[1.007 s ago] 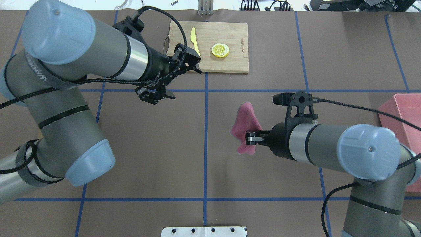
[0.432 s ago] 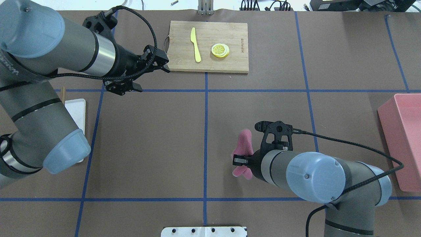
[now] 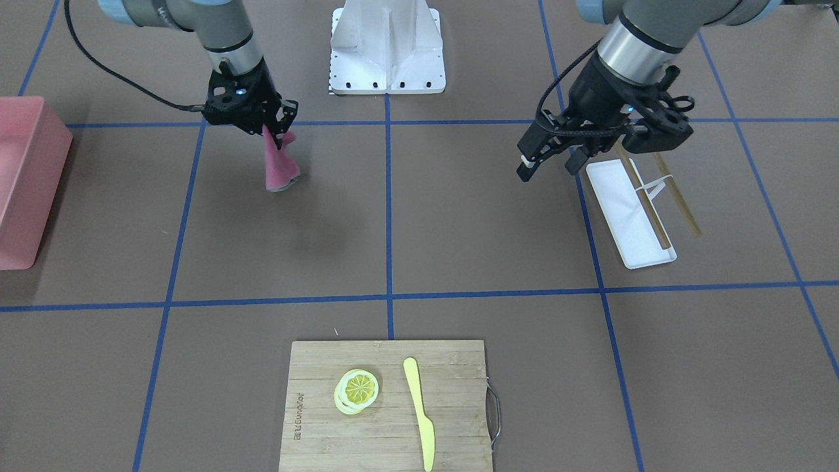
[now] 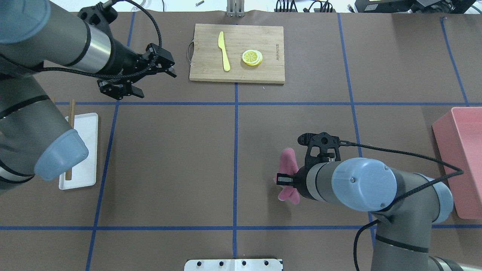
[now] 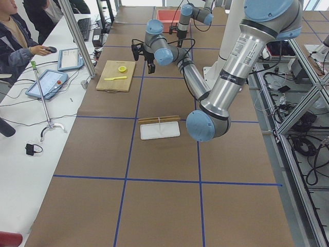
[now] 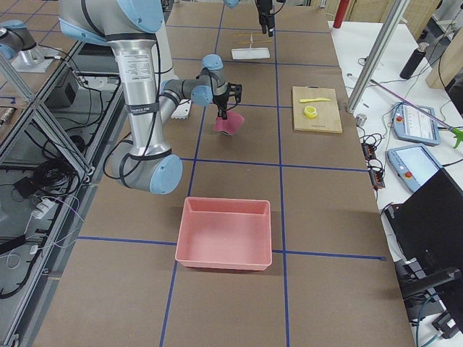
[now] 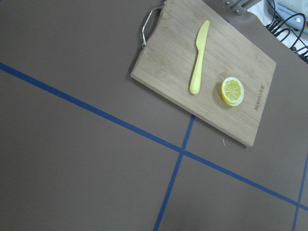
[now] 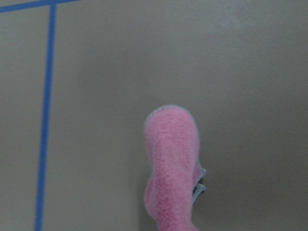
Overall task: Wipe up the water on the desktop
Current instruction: 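Carry the cloth with the right gripper toward the pink bin while the left arm withdraws, then rub the cloth back and forth on the table with the right gripper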
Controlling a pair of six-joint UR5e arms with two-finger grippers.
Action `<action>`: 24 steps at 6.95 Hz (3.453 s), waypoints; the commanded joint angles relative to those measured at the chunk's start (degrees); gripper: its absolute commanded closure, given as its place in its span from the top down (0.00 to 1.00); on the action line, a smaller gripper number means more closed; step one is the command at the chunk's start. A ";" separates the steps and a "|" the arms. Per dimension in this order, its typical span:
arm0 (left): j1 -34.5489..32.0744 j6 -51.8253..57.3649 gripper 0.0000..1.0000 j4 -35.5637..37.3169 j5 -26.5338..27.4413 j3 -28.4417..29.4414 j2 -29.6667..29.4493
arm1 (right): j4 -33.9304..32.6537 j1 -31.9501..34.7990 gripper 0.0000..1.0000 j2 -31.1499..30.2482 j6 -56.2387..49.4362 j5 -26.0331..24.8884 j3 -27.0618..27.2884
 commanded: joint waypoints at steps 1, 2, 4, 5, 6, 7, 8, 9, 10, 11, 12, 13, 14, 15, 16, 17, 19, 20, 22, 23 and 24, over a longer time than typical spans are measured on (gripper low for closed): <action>-6.89 10.95 0.98 0.26 -4.94 -0.49 6.11 | 0.24 9.20 0.00 -10.19 -14.76 9.29 0.08; -9.53 15.95 0.98 0.18 -6.02 -0.92 9.09 | 0.32 11.07 0.00 -12.83 -18.65 10.90 -0.18; -12.35 26.40 0.98 0.00 -6.03 -1.28 14.72 | -0.20 10.83 0.00 -8.41 -17.82 10.66 -3.42; -14.11 30.12 0.98 -0.09 -6.12 -1.45 16.58 | -0.46 9.26 0.00 -2.98 -13.63 10.92 -5.53; -15.00 30.67 0.98 -0.26 -6.21 -1.89 17.29 | -0.47 6.20 0.00 1.68 -8.29 10.92 -7.29; -15.01 30.77 0.98 -0.35 -8.21 -1.98 17.91 | -1.69 3.65 0.00 5.82 -3.88 10.40 -8.26; -16.05 30.77 0.98 -0.35 -9.01 -2.76 18.26 | -4.92 1.18 0.00 11.52 1.38 9.44 -9.14; -17.02 30.94 0.98 -0.44 -9.80 -2.95 19.48 | -7.73 -0.32 0.00 14.88 4.31 9.08 -9.15; -17.21 34.51 0.98 -0.27 -9.81 -2.95 20.45 | -7.85 0.36 0.00 13.87 3.47 8.90 -8.89; -18.95 37.68 0.98 -0.35 -9.90 -3.12 22.20 | -7.24 2.11 0.00 7.34 -0.11 9.25 -6.71; -19.49 38.58 0.98 -0.35 -9.90 -3.04 22.31 | -7.32 5.17 0.00 1.53 -6.93 10.47 -3.73; -19.49 38.59 0.98 -0.27 -9.90 -3.12 22.57 | -7.32 7.12 0.00 -4.19 -10.48 11.26 -1.18; -19.67 38.68 0.98 -0.44 -9.90 -3.30 23.53 | -7.32 8.18 0.00 -7.72 -14.26 11.27 -0.46; -19.67 38.68 0.98 -0.44 -9.90 -3.39 23.54 | -7.32 8.10 0.00 -7.93 -14.56 10.92 -0.45; -19.67 38.68 0.98 -0.44 -9.90 -3.39 23.54 | -7.50 6.80 0.00 -5.76 -13.52 10.83 -0.71; -19.67 38.68 0.98 -0.44 -9.90 -3.30 23.54 | -8.54 4.26 0.00 -1.13 -10.37 10.75 -1.85; -19.67 38.68 0.98 -0.44 -9.90 -3.30 23.36 | -9.77 -0.84 0.00 9.67 0.25 10.22 -6.49; -19.67 38.68 0.98 -0.44 -9.90 -3.39 23.36 | -9.96 -2.86 0.00 14.43 4.12 8.65 -9.56; -20.02 38.68 0.98 -0.44 -9.90 -3.56 23.36 | -9.52 -3.76 0.00 20.52 8.19 8.11 -14.06; -20.11 38.68 0.98 -0.44 -9.90 -3.91 23.45 | -9.61 -2.54 0.00 20.11 8.12 8.46 -13.55; -20.11 38.59 0.98 -0.44 -10.77 -4.00 23.54 | -9.70 -0.10 0.00 18.71 7.25 8.81 -13.81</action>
